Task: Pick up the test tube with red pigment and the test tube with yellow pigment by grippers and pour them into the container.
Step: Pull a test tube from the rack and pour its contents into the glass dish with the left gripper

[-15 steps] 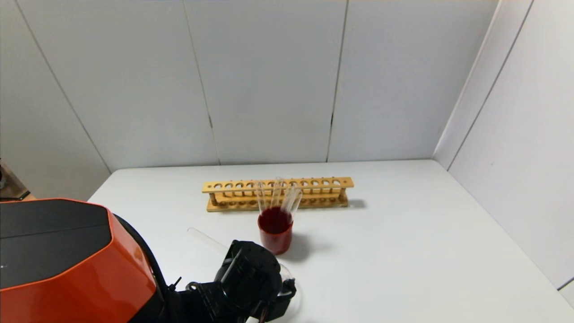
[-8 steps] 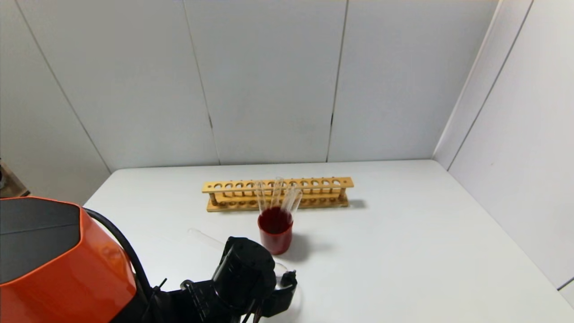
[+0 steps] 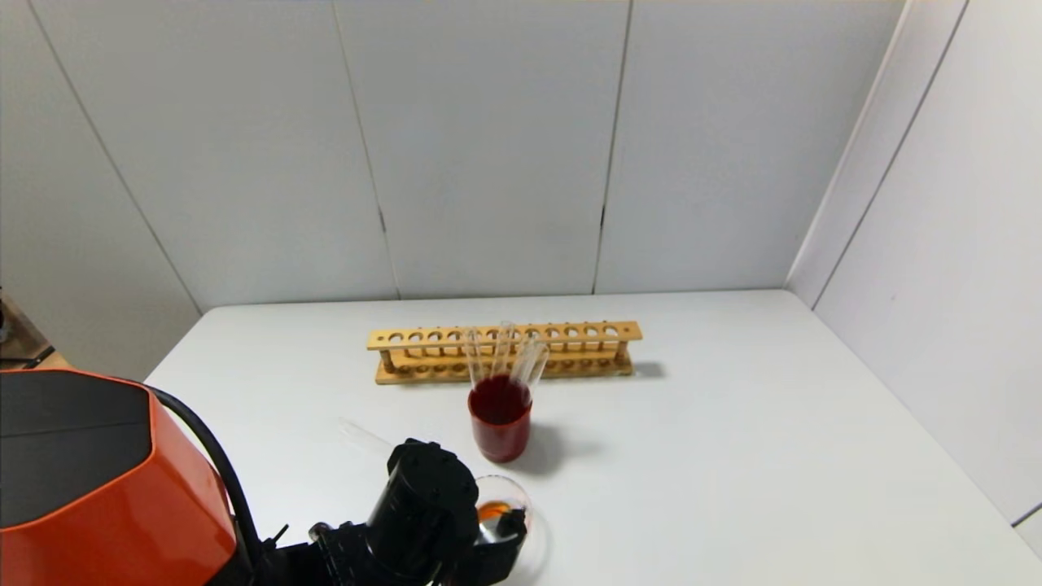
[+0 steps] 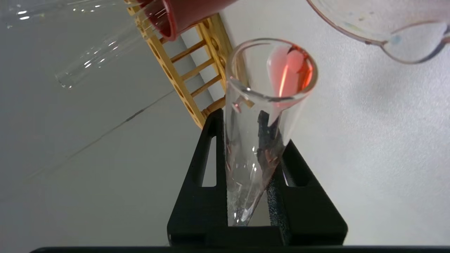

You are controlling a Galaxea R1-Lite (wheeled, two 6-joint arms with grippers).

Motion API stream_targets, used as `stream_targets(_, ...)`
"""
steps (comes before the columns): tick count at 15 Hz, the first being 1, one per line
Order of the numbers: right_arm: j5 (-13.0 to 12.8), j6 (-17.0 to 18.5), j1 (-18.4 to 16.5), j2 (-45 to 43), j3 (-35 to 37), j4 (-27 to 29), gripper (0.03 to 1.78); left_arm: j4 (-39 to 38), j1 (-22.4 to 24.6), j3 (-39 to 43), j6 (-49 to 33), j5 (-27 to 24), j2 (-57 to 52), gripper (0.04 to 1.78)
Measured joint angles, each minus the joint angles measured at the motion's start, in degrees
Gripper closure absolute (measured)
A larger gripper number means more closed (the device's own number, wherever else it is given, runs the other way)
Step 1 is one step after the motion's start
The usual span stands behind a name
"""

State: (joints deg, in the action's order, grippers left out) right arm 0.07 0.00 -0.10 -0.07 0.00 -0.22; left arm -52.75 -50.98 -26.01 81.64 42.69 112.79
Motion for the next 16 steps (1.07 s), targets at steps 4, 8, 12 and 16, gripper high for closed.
stream_targets(4, 0.0, 0.0, 0.0, 0.0, 0.0, 0.0, 0.06, 0.0, 1.2, -1.2, 9.0, 1.5, 0.1, 1.47)
stream_targets(8, 0.0, 0.0, 0.0, 0.0, 0.0, 0.0, 0.06, 0.0, 1.6, -3.2, 10.8, 1.6, 1.2, 1.47)
stream_targets(12, 0.0, 0.0, 0.0, 0.0, 0.0, 0.0, 0.06, 1.9, 1.6, -4.8, 12.8, 2.9, 2.6, 1.47)
stream_targets(16, 0.0, 0.0, 0.0, 0.0, 0.0, 0.0, 0.06, 2.5, 1.3, -5.2, 14.3, 4.3, 2.8, 1.47)
